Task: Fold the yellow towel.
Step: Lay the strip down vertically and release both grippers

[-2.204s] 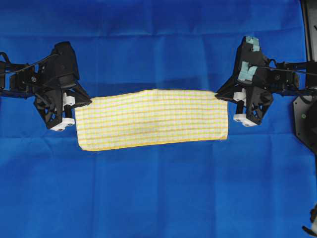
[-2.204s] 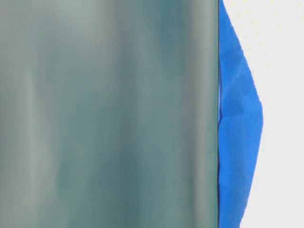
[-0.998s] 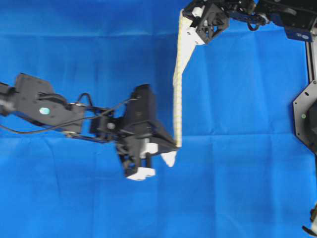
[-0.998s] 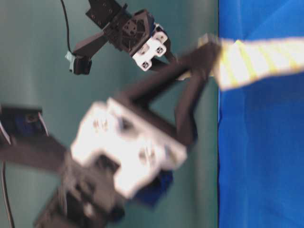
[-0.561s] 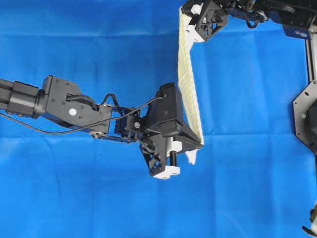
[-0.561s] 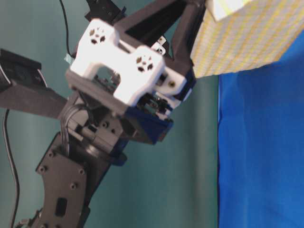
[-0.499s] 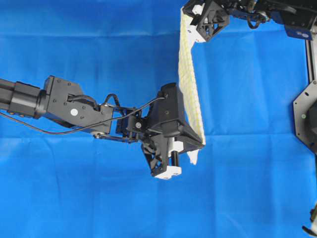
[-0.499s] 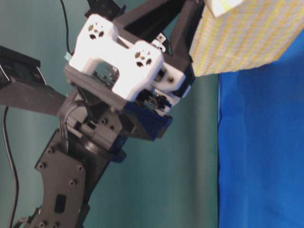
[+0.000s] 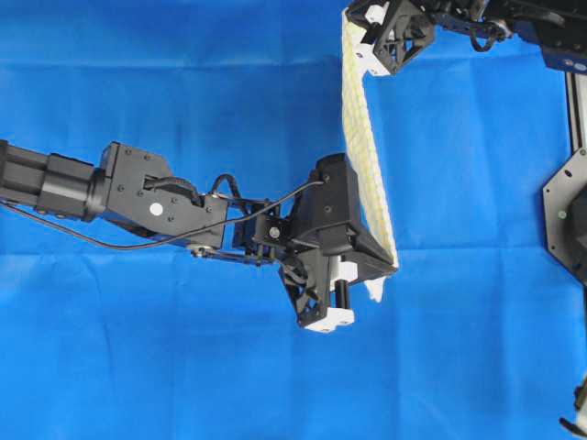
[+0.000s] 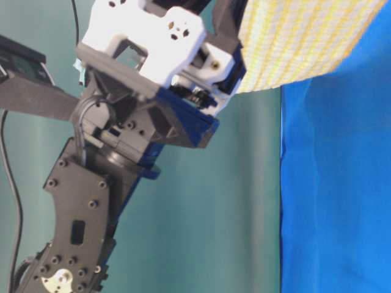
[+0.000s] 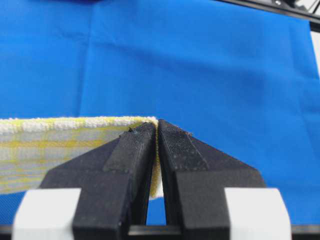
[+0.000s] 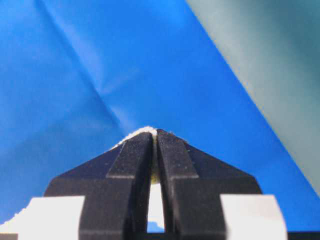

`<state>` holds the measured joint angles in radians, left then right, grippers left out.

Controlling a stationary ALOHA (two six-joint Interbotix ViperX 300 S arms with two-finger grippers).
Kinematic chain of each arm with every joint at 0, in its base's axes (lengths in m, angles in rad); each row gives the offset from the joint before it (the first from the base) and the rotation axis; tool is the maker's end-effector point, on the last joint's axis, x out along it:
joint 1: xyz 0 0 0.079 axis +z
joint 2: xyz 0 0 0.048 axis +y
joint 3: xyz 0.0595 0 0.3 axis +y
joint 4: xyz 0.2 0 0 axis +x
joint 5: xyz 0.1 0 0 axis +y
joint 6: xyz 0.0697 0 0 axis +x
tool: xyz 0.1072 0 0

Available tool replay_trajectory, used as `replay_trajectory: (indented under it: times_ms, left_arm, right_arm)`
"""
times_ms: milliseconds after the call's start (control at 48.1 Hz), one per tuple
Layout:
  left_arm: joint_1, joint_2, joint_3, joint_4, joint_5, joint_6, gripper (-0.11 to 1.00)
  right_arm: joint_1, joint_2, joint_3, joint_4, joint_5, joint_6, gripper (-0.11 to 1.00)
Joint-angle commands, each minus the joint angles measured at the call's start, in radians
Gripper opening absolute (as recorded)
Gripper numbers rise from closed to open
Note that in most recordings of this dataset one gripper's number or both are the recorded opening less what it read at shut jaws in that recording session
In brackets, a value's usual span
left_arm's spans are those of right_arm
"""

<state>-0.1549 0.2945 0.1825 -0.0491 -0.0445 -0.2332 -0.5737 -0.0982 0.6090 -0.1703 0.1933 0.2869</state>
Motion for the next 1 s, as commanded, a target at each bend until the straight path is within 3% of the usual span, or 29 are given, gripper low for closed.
replay_trajectory:
  times_ms: [0, 208, 499, 728, 977]
  left_arm:
    - [-0.032, -0.023, -0.025, 0.005, -0.014, 0.008, 0.01]
    - [-0.046, -0.052, 0.078, 0.005, -0.103, 0.008, 0.01]
    - [-0.080, -0.149, 0.307, -0.002, -0.281, 0.006, 0.02]
    - [-0.084, -0.204, 0.437, -0.003, -0.299, 0.005, 0.01]
    - [-0.064, -0.212, 0.491, -0.003, -0.302, 0.005, 0.02]
  right_arm:
    - [-0.055, -0.020, -0.017, -0.006, -0.003, 0.000, 0.02]
    - [-0.031, 0.044, -0.055, -0.006, -0.008, 0.000, 0.02]
    - [0.046, 0.198, -0.206, -0.006, -0.006, 0.000, 0.02]
    - [0.095, 0.299, -0.313, -0.006, -0.003, 0.000, 0.02]
    - [0.114, 0.351, -0.334, -0.006, -0.006, 0.000, 0.02]
